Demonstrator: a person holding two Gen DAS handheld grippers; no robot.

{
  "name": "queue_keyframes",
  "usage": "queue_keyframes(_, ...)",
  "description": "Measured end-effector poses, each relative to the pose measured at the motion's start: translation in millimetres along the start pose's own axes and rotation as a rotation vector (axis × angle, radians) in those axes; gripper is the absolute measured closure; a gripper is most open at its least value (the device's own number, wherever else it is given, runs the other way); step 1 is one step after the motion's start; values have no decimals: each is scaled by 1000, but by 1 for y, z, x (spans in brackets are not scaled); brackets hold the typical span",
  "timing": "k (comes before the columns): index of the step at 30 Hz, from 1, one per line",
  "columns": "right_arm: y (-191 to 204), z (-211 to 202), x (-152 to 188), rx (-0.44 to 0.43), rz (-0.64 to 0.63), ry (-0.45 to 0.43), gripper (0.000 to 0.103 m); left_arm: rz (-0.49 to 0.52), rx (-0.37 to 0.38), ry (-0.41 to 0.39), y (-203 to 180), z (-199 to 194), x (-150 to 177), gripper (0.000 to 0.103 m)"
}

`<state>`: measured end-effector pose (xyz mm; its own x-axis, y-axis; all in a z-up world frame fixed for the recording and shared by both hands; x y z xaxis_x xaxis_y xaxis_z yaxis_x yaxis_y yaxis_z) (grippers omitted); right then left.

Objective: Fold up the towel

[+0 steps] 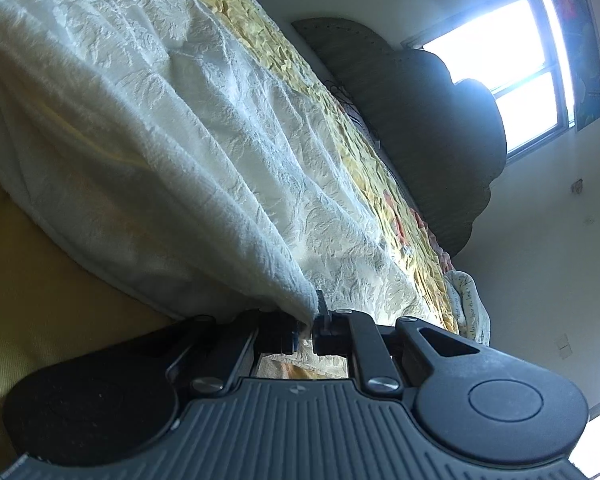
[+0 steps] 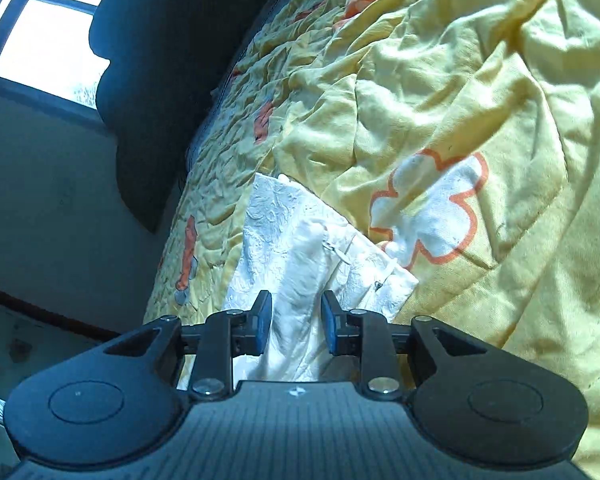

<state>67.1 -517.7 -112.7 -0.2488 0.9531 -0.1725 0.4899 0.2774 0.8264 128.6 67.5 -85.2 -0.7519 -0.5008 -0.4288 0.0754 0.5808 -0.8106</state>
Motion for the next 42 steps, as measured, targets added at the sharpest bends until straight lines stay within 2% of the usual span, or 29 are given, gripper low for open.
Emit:
queue_keyframes(3,0,4,-2,-13,17,-8,73,-18,-45,-5,-8,-3,-3,82)
queue_keyframes(5,1,7,-1,-2,0,-10,73,64,-110,-13,-20,-4,-6,81)
queue_keyframes(6,3,8,0,4,-22,-13,73,124,-144,-21,-27,-4,-8,87)
queue_keyframes(7,6,9,-2,22,-57,-14,80,180,-174,-39,-35,-5,-10,88)
queue_keyframes(8,11,9,-2,42,-94,-18,95,232,-199,-52,-43,-6,-13,93)
queue_keyframes(9,16,6,-5,40,-115,-24,95,261,-203,-67,-51,-7,-17,94)
queue_keyframes(12,31,-11,-15,-1,-157,-40,96,285,-191,-75,-68,-20,-28,95)
queue_keyframes(15,2,-4,-12,85,-150,12,95,275,-228,29,-53,-16,-20,94)
queue_keyframes(17,-14,-3,-8,54,-108,12,97,274,-275,89,-38,-8,-6,94)
queue_keyframes(18,-16,-4,-8,42,-98,3,97,268,-273,91,-35,-7,-2,94)
queue_keyframes(20,-18,-6,-8,34,-86,7,97,243,-256,82,-32,-9,0,88)
queue_keyframes(21,-19,-7,-10,29,-76,9,96,213,-233,94,-30,-11,0,82)
queue_keyframes(22,-22,-14,-14,29,-57,1,95,192,-205,105,-30,-14,0,80)
queue_keyframes(24,-20,-28,-25,53,-31,-80,90,177,-172,108,-27,-22,-1,73)
queue_keyframes(25,-17,-39,-32,89,-38,-150,81,171,-162,104,-27,-28,-1,72)
queue_keyframes(26,-11,-47,-38,113,-65,-216,68,163,-151,100,-26,-33,0,69)
queue_keyframes(27,0,-54,-42,123,-108,-275,60,153,-135,100,-26,-37,2,65)
queue_keyframes(28,14,-56,-43,117,-152,-304,40,149,-123,113,-27,-40,4,64)
queue_keyframes(29,31,-55,-40,93,-206,-304,27,156,-122,143,-30,-42,9,57)
queue_keyframes(30,48,-50,-34,58,-264,-276,26,173,-126,167,-32,-43,14,55)
queue_keyframes(32,93,-22,-8,-27,-420,-122,26,248,-110,188,-43,-46,26,54)
queue_keyframes(34,140,22,35,-98,-586,79,26,319,-95,199,-52,-45,35,53)
queue_keyframes(37,198,82,112,-210,-828,351,27,363,-97,144,-53,-43,40,49)
queue_keyframes(39,220,115,152,-230,-887,482,29,397,-111,109,-50,-40,44,46)
queue_keyframes(40,232,137,167,-226,-910,534,34,425,-124,97,-49,-39,47,46)
queue_keyframes(42,250,166,185,-233,-949,589,36,468,-113,73,-49,-41,52,42)
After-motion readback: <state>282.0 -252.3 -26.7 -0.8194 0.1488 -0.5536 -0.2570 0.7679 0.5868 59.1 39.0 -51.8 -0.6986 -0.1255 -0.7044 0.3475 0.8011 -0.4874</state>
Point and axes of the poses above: each gripper's, at about its wrist camera, not at the fingertips, and z roughly the way its jaws point, y to its left, x to its underside, the point moved 7 cm from there along z, roughly the way its jaws point, and after that the axes turned 5 degrees about x, right-handed, at the moved point
